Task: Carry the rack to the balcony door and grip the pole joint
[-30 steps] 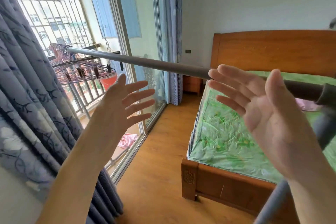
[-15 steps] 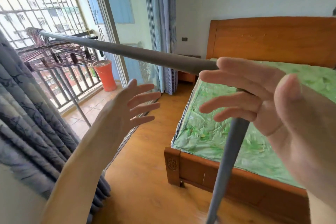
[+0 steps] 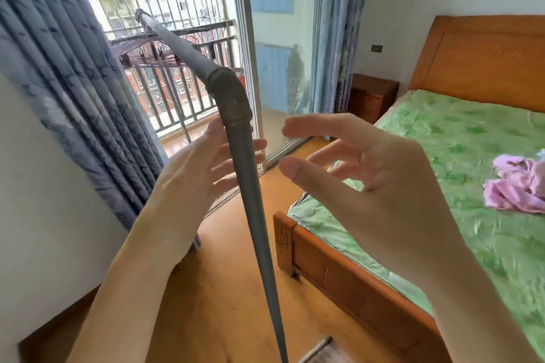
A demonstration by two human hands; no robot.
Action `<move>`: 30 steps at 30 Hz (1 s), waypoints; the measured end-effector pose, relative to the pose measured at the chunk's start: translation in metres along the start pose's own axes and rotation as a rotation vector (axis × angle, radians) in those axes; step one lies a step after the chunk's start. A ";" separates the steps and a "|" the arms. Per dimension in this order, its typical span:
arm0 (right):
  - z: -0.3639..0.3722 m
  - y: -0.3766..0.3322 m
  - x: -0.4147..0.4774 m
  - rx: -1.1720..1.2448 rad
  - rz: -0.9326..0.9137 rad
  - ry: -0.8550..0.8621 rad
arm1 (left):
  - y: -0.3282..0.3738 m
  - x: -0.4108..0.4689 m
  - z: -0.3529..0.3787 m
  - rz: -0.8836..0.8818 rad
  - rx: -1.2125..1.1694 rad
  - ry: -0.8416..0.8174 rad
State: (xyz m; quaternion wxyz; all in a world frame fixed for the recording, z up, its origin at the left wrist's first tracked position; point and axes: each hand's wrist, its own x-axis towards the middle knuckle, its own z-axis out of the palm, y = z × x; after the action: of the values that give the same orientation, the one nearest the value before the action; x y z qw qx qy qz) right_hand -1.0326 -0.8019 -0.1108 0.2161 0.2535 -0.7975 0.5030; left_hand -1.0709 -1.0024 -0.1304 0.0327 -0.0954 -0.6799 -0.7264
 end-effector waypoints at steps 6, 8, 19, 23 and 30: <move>0.023 0.009 0.027 -0.059 0.056 -0.019 | -0.005 -0.023 0.012 0.141 0.316 0.173; 0.034 0.011 0.039 -0.139 0.040 -0.049 | -0.011 -0.023 0.014 0.206 0.405 0.236; 0.066 0.021 0.087 -0.258 0.016 -0.097 | -0.019 0.006 -0.007 0.279 0.606 0.403; 0.075 0.025 0.099 -0.219 0.012 -0.106 | -0.019 0.013 -0.017 0.264 0.623 0.432; 0.089 0.026 0.120 -0.222 -0.014 -0.069 | -0.010 0.033 -0.029 0.275 0.675 0.447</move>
State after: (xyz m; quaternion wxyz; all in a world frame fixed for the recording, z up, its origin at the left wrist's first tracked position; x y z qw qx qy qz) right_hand -1.1498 -0.8958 -0.0924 0.2188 0.2506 -0.8536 0.4009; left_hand -1.1073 -1.0279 -0.1356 0.3052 -0.0095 -0.8366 -0.4548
